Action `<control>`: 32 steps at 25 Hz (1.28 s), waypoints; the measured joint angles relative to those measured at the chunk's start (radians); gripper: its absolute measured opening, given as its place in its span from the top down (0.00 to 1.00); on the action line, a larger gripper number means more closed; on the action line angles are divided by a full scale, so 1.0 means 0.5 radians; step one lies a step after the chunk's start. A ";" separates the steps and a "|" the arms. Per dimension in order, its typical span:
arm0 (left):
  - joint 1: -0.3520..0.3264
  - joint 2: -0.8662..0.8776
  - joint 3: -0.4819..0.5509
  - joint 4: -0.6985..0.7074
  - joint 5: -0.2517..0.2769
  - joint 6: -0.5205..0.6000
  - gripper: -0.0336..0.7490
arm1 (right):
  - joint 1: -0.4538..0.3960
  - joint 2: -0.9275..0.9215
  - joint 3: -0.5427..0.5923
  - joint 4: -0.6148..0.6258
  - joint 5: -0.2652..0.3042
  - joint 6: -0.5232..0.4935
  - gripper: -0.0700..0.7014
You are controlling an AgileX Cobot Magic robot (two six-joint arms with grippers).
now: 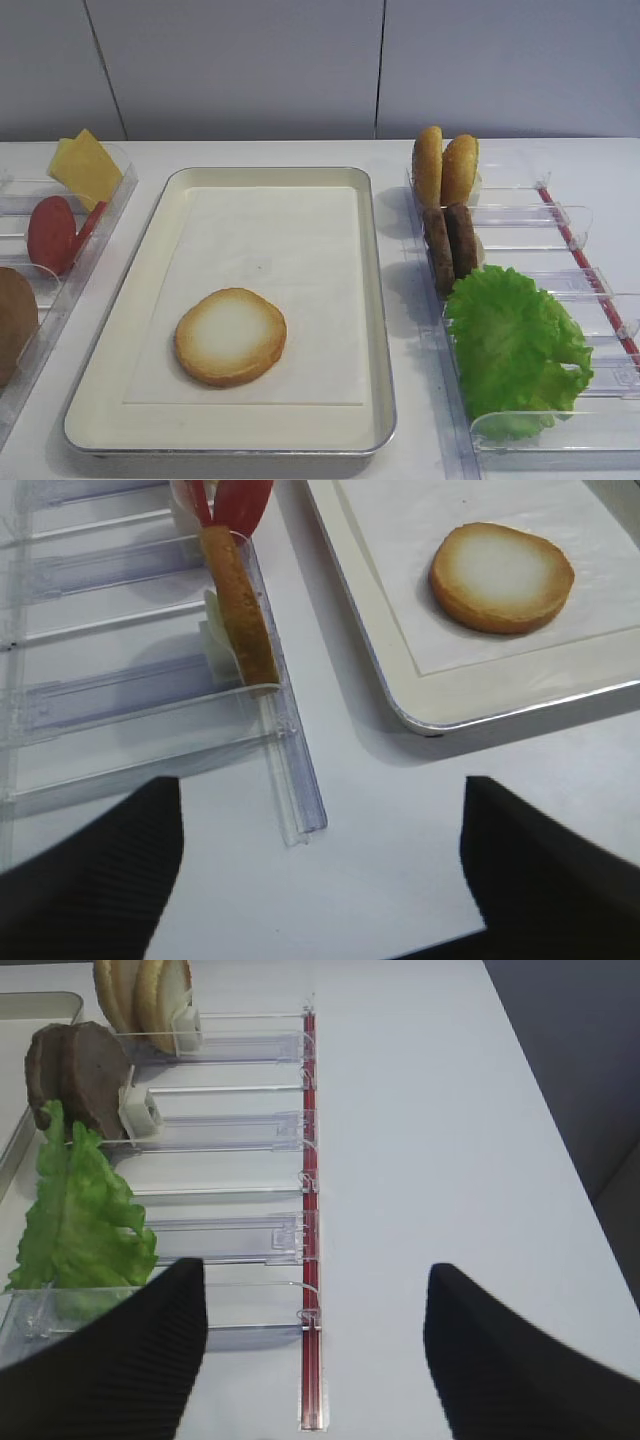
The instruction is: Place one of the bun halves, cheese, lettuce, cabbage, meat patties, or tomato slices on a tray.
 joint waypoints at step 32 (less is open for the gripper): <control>0.361 -0.008 0.000 0.000 0.000 0.000 0.25 | 0.000 0.000 0.000 0.000 0.000 0.000 0.25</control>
